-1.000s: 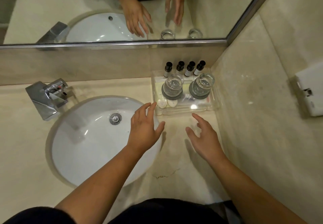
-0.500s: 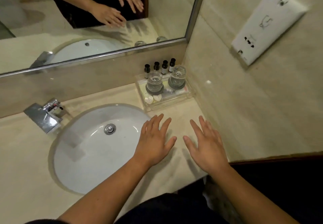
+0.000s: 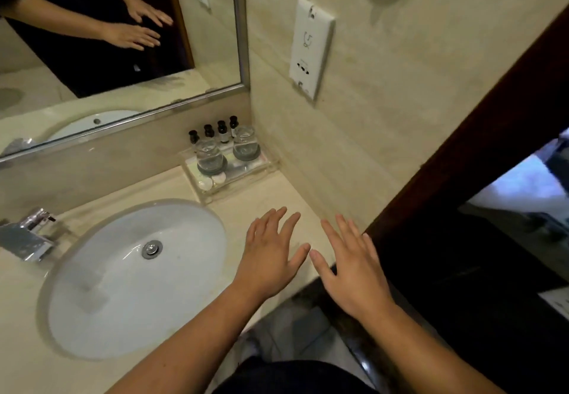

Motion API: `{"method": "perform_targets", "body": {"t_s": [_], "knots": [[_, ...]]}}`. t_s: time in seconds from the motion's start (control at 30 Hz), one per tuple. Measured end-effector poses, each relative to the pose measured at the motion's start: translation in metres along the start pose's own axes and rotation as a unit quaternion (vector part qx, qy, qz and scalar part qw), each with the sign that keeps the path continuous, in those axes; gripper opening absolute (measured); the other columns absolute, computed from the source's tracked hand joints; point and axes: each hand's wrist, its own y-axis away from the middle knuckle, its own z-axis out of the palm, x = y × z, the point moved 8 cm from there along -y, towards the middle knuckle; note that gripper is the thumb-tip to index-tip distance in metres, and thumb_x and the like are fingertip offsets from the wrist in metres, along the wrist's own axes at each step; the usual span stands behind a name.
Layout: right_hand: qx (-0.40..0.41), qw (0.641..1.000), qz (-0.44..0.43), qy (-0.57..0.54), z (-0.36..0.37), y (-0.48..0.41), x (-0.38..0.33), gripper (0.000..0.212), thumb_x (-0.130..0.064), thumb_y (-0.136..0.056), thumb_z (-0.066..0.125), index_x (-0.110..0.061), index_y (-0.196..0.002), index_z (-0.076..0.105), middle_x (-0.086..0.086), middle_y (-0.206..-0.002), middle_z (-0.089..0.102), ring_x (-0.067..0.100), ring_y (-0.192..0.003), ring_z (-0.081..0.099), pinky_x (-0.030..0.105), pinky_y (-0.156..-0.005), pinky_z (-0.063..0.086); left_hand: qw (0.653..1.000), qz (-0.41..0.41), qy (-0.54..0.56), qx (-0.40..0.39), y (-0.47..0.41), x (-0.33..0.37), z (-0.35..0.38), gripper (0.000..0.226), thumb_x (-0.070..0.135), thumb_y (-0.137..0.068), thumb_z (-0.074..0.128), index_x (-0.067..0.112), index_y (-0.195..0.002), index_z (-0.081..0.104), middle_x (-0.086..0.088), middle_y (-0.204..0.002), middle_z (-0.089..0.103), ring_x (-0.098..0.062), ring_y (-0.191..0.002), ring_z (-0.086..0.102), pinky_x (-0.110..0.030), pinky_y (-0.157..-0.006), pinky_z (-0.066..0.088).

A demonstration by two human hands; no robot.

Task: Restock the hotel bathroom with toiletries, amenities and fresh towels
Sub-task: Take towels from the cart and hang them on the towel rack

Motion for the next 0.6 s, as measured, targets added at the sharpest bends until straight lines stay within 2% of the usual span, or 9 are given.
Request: {"method": "perform_targets", "body": {"t_s": [0.13,0.33,0.6], "knots": [[0.017,1.0,-0.006,-0.022,-0.018,0.043,0.037,0.072,-0.07,-0.1,0.023,-0.036,-0.163,0.018,-0.007,-0.173,0.003,0.01,-0.158,-0.005,0.04,-0.129,0.001,1.0,0.007,-0.009,-0.009,0.012,0.051,0.022,0.071,0.069,-0.099,0.025,0.034,-0.16,0.029,-0.001,-0.169,0.026,-0.025,-0.156,0.021,-0.046,-0.128,0.015],[0.038,0.999,0.025,-0.026,-0.054,0.115,0.133,0.071,-0.069,-0.1,0.025,-0.038,-0.163,0.014,-0.009,-0.173,0.0,0.007,-0.158,-0.008,0.037,-0.128,-0.002,0.999,0.044,-0.009,0.002,0.033,0.158,0.056,0.068,0.065,-0.099,0.033,0.028,-0.156,0.04,-0.004,-0.159,0.042,-0.028,-0.147,0.036,-0.046,-0.121,0.03],[0.085,0.99,0.096,-0.052,-0.111,0.197,0.254,0.075,-0.073,-0.097,0.025,-0.038,-0.163,0.015,-0.009,-0.173,0.001,0.008,-0.157,-0.008,0.04,-0.128,-0.002,0.994,0.107,0.039,0.002,0.043,0.305,0.086,0.07,0.067,-0.098,0.034,0.032,-0.159,0.036,0.003,-0.161,0.039,-0.022,-0.151,0.028,-0.043,-0.124,0.024]]}}
